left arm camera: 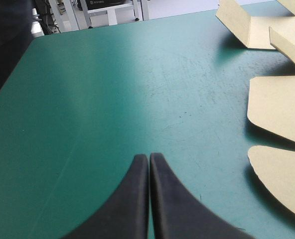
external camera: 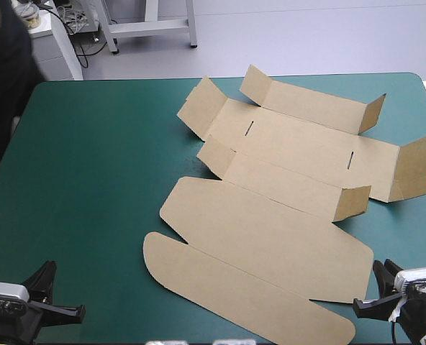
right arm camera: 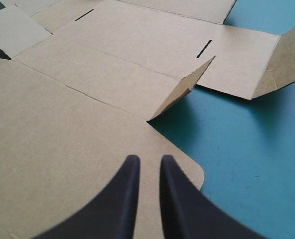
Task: Fold the box
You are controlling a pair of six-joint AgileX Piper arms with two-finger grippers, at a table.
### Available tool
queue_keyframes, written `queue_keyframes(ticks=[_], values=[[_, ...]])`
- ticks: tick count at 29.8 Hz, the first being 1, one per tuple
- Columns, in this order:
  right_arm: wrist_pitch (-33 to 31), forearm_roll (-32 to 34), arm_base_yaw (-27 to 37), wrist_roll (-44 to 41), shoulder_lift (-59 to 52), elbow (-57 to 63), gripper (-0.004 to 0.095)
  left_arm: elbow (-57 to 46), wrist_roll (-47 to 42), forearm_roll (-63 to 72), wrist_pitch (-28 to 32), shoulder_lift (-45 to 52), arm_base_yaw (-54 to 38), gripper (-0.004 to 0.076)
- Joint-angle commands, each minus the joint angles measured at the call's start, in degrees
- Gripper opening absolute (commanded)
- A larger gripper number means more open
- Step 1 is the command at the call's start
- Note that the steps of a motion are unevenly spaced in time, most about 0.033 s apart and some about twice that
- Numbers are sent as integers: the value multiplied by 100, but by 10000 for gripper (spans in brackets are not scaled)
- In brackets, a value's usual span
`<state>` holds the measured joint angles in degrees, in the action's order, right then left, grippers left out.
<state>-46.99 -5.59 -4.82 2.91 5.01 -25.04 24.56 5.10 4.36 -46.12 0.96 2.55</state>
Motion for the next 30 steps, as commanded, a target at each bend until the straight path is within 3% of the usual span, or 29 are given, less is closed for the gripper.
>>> queue_keyframes(ticks=[1,4,7,13,18,24,30], values=[[382,-56,-14,57,84,-183,399,131,-14,53,422,68,36,-10],[382,-45,-14,57,95,-183,605,131,-14,53,422,68,36,-10],[382,-45,-14,57,95,-183,702,131,-14,53,422,68,36,-10],[382,-45,-14,-173,106,-194,704,131,-14,53,422,68,36,-10],[393,19,-14,-1148,453,-528,705,131,-14,53,422,68,36,-10],[-14,559,-14,-2029,1600,-1453,705,131,-14,53,422,68,36,-10],[-698,395,-14,-2097,3265,-2517,705,131,-14,53,422,68,36,-10]])
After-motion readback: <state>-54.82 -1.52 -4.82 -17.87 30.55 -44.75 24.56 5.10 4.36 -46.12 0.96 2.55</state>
